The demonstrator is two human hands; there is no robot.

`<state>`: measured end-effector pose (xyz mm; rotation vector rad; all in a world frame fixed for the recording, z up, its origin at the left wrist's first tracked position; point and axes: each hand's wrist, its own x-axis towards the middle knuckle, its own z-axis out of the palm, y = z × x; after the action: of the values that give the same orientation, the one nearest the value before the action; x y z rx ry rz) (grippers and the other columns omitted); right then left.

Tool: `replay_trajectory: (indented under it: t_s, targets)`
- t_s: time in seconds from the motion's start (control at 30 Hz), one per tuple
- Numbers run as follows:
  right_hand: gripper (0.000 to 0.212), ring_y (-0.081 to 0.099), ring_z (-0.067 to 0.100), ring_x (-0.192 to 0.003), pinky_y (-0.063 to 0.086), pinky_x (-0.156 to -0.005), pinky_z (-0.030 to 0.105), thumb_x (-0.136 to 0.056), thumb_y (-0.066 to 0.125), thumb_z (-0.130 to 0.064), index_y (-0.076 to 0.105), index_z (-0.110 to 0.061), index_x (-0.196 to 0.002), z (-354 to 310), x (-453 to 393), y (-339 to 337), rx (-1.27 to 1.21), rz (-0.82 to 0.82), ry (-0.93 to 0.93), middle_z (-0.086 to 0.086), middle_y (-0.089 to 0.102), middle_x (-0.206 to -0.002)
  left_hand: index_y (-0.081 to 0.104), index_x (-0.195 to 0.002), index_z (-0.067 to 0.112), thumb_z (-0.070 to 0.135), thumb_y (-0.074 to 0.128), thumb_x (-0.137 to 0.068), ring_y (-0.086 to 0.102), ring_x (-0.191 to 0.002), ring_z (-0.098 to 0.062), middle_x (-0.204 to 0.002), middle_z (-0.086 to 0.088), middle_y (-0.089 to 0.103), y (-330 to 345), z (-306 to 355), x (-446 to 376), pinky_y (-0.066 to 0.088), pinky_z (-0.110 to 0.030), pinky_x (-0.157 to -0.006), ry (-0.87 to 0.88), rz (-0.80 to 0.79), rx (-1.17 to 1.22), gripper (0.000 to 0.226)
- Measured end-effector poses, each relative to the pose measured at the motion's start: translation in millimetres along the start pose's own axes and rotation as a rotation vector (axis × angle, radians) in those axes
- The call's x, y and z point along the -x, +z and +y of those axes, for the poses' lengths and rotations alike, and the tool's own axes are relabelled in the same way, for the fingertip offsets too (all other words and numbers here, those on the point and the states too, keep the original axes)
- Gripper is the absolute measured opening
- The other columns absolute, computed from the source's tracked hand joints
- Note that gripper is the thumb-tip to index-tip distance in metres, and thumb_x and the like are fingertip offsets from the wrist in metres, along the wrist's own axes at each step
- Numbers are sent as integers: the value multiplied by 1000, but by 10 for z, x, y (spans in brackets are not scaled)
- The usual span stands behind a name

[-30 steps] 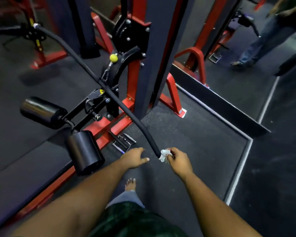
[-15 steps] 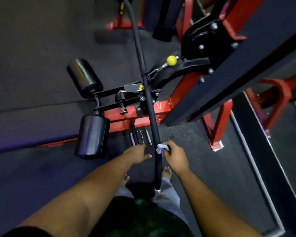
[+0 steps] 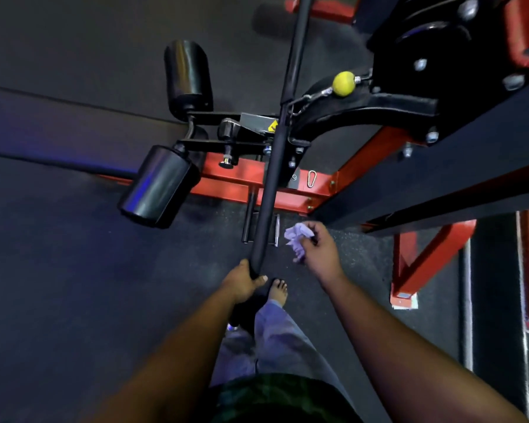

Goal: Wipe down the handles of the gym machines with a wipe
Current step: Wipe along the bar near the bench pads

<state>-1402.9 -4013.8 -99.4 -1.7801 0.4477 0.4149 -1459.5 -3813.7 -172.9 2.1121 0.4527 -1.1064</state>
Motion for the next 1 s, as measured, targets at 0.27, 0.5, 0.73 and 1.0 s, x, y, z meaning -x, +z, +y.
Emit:
replay_trajectory:
  t_s: [0.27, 0.5, 0.73, 1.0]
  targets:
    - [26, 57, 12, -65, 52, -61, 30, -94, 54, 6, 73, -7, -105, -211, 82, -66, -9, 18, -137, 11, 74, -94, 49, -129, 10, 41, 52, -105, 57, -121, -38, -131, -18, 61, 64, -15, 436, 46, -40, -96, 112, 169, 64, 40]
    - [39, 58, 12, -111, 44, -102, 29, -102, 47, -40, 67, -15, -123, -639, -329, -116, 350, -38, -481, 2, 66, -117, 46, -104, 20, 40, 51, -100, 62, -96, -32, -107, -12, 66, -22, 151, 914, 46, -39, -78, 95, 318, 290, 21]
    - [50, 40, 27, -146, 30, -120, 46, -99, 50, -5, 50, -11, -148, -840, -870, 162, 980, -599, -1091, 8, 49, -154, 58, -92, 27, 84, 42, -86, 65, -76, -16, -81, 5, 68, -155, 244, 1070, 54, -39, -73, -9, 451, 297, 60]
    - [60, 32, 29, -150, 24, -120, 52, -94, 47, -2, 44, -19, -152, -1297, -1814, 173, 1339, -322, -977, 5, 43, -158, 62, -87, 30, 84, 44, -88, 64, -70, -11, -76, 6, 67, -217, 382, 1163, 55, -40, -70, -59, 497, 250, 57]
